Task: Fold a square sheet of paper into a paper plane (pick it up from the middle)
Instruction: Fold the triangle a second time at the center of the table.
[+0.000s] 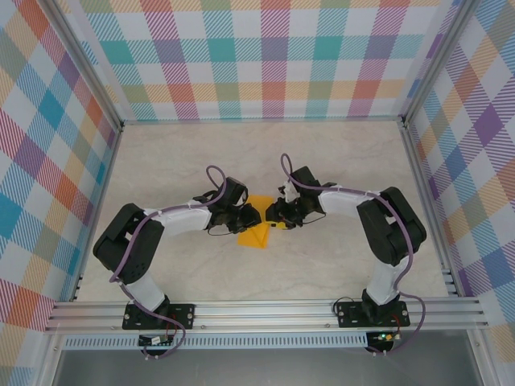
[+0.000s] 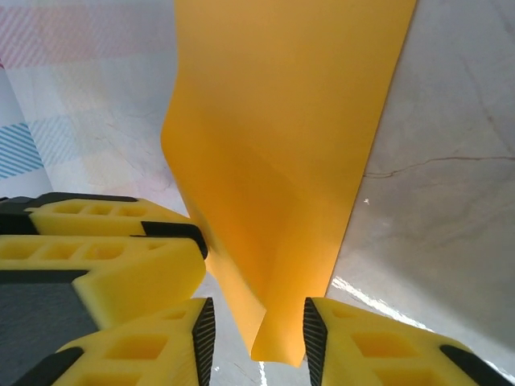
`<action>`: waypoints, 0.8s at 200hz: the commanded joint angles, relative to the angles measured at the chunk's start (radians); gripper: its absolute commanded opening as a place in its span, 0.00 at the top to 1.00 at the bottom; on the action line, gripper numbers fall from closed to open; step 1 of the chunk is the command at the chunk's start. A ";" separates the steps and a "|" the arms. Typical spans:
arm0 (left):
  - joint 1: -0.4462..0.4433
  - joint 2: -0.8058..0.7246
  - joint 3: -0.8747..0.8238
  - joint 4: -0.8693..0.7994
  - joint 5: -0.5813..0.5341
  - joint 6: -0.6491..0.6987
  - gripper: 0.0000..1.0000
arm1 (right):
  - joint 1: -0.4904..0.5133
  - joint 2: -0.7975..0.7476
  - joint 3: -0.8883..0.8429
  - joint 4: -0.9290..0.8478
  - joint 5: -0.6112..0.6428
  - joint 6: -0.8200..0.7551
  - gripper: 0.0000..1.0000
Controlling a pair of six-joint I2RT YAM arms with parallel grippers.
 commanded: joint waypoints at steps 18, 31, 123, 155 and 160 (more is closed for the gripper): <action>0.009 -0.016 -0.005 -0.034 -0.014 0.006 0.79 | 0.010 0.031 0.024 0.033 -0.057 -0.002 0.73; 0.009 -0.018 -0.004 -0.037 -0.015 0.007 0.80 | 0.010 0.037 0.024 0.042 -0.061 0.002 0.75; 0.009 -0.025 0.007 -0.029 0.006 0.011 0.79 | 0.010 0.056 0.055 -0.007 0.035 -0.030 0.94; 0.011 -0.004 -0.006 0.067 0.089 0.001 0.80 | 0.010 0.072 0.079 -0.030 0.061 -0.059 0.95; 0.010 0.000 -0.005 0.065 0.092 0.001 0.80 | 0.010 0.075 0.082 -0.036 0.065 -0.063 0.95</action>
